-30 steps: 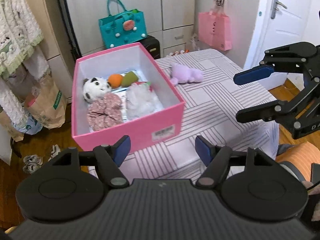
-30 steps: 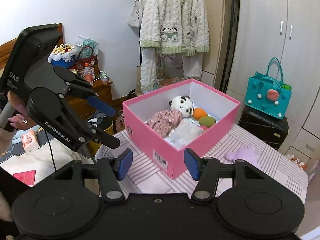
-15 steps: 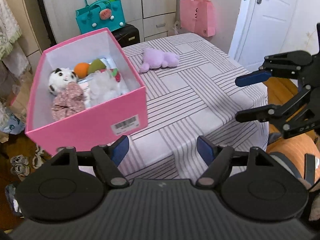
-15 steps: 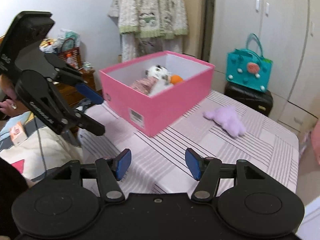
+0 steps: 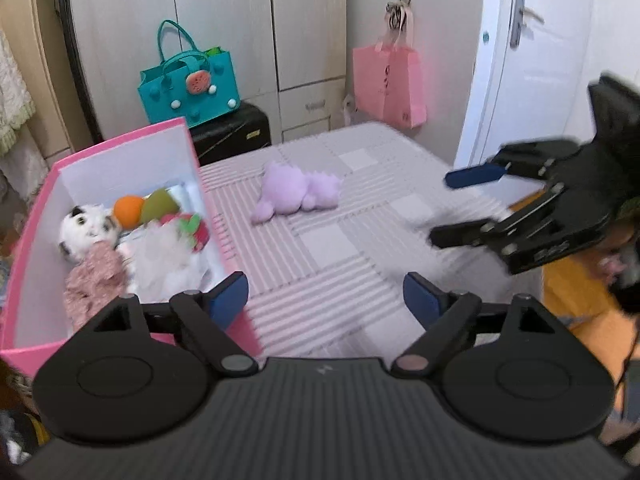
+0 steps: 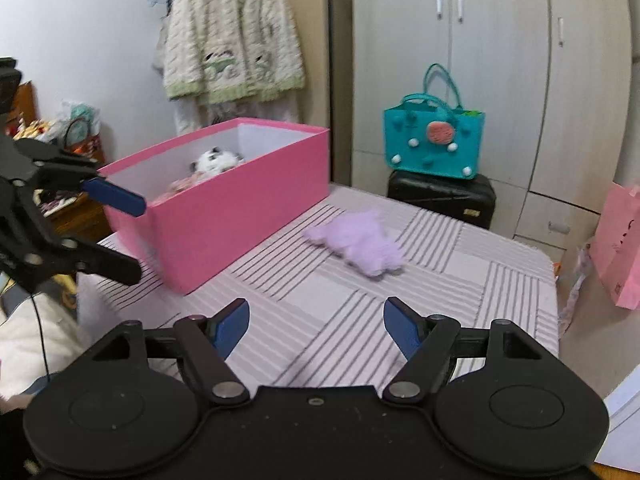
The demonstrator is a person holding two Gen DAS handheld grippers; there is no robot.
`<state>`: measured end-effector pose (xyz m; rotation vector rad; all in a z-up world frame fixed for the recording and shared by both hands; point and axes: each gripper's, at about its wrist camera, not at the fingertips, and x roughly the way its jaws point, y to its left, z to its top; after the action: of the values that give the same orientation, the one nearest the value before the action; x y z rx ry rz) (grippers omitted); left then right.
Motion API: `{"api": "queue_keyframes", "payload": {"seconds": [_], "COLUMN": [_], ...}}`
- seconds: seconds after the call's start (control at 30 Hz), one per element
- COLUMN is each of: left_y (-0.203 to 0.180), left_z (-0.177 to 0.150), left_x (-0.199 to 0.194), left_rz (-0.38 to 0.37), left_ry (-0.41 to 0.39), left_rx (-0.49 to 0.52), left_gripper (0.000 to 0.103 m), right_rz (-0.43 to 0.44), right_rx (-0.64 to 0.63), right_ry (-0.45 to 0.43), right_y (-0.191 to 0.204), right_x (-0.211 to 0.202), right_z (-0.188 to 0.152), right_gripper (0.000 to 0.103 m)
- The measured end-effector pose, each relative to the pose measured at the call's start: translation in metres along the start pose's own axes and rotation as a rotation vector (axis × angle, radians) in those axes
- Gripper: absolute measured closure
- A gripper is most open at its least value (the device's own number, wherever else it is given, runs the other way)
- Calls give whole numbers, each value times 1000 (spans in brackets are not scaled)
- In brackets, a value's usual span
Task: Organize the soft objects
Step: 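Withdraw both open tools from the box toward the lilac bear plush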
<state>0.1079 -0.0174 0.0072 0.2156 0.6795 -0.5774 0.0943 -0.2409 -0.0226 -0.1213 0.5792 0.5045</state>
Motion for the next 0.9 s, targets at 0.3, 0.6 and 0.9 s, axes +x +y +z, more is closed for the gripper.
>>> {"api": "queue_keyframes", "payload": {"seconds": [0.3, 0.6, 0.9], "left_y": [-4, 8, 8], "left_z": [55, 62, 65], "left_x": [54, 109, 155], "left_rz": [-65, 18, 110], "left_ry": [-64, -54, -15], "left_rx": [-100, -243, -243], "left_gripper": [7, 9, 11], "right_rz": [4, 37, 104], "right_rx": [-59, -137, -101], "right_ry": [-72, -57, 32], "right_y": [-46, -65, -79], "right_x": [45, 96, 141], "right_z": [7, 25, 31], "right_gripper": [18, 18, 19]}}
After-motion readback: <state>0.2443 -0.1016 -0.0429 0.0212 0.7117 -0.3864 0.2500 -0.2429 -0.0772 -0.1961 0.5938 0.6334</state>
